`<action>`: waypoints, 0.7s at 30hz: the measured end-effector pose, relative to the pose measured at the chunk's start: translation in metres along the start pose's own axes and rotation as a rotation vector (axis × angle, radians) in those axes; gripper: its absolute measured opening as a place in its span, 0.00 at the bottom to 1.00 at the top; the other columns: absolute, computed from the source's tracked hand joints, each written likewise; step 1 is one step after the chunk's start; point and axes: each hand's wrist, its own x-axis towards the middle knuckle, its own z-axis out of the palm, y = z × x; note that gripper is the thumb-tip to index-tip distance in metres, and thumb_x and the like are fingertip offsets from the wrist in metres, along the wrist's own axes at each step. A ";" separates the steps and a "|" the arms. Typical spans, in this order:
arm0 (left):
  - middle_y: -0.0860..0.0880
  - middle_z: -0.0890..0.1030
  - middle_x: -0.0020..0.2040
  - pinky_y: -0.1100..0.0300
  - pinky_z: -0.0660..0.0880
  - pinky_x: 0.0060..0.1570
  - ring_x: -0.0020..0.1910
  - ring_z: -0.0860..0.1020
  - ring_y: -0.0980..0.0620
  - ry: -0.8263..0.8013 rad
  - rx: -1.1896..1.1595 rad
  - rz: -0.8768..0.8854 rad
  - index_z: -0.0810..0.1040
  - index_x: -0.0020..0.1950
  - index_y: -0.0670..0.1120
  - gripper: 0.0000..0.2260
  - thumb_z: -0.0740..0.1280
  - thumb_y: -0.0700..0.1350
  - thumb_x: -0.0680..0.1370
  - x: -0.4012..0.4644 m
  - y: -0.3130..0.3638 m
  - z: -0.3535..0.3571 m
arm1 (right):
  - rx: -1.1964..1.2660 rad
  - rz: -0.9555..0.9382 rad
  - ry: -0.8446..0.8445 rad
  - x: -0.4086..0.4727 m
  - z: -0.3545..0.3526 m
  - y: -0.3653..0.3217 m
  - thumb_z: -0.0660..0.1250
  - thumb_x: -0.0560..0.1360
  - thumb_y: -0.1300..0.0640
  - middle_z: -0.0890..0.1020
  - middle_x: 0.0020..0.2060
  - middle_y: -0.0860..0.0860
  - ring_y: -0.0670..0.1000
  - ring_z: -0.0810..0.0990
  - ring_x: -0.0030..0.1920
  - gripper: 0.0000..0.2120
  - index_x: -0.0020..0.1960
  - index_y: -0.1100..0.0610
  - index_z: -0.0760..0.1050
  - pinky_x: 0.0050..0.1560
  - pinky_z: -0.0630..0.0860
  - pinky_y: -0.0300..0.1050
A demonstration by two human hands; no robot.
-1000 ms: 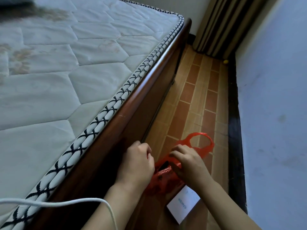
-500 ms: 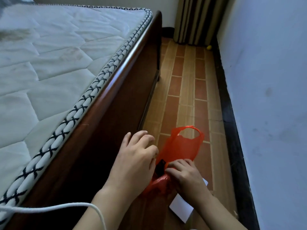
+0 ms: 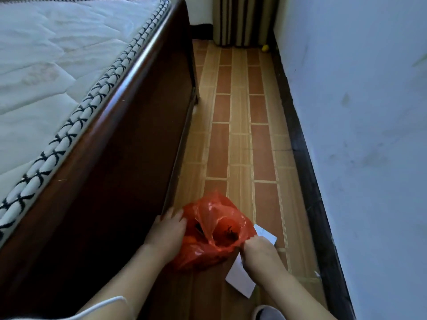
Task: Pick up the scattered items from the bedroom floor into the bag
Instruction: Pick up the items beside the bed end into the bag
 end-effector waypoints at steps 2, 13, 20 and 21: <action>0.50 0.55 0.85 0.41 0.55 0.80 0.84 0.51 0.43 -0.003 -0.053 -0.020 0.61 0.83 0.49 0.25 0.58 0.44 0.85 0.004 -0.003 0.010 | 0.000 0.009 -0.139 -0.005 -0.009 -0.009 0.67 0.74 0.64 0.82 0.41 0.55 0.58 0.78 0.41 0.08 0.40 0.53 0.76 0.39 0.66 0.48; 0.48 0.55 0.85 0.50 0.52 0.83 0.85 0.50 0.46 0.127 -0.176 0.083 0.58 0.84 0.49 0.30 0.63 0.45 0.83 -0.002 0.002 0.022 | -0.087 -0.712 0.497 0.051 -0.037 -0.052 0.66 0.81 0.49 0.70 0.79 0.54 0.57 0.65 0.80 0.24 0.75 0.54 0.73 0.78 0.62 0.59; 0.47 0.45 0.86 0.38 0.47 0.81 0.85 0.41 0.42 -0.073 0.030 0.031 0.54 0.85 0.46 0.39 0.69 0.53 0.80 -0.012 -0.004 0.023 | -0.467 -0.450 -0.135 0.129 -0.007 0.021 0.71 0.71 0.31 0.49 0.85 0.53 0.60 0.51 0.84 0.54 0.85 0.47 0.45 0.81 0.45 0.71; 0.47 0.43 0.86 0.36 0.46 0.80 0.84 0.40 0.41 -0.113 0.048 0.020 0.52 0.85 0.45 0.41 0.70 0.55 0.79 -0.012 -0.004 0.025 | -0.453 -0.419 -0.165 0.129 -0.002 0.030 0.71 0.70 0.29 0.51 0.85 0.53 0.59 0.54 0.83 0.56 0.85 0.47 0.44 0.81 0.42 0.69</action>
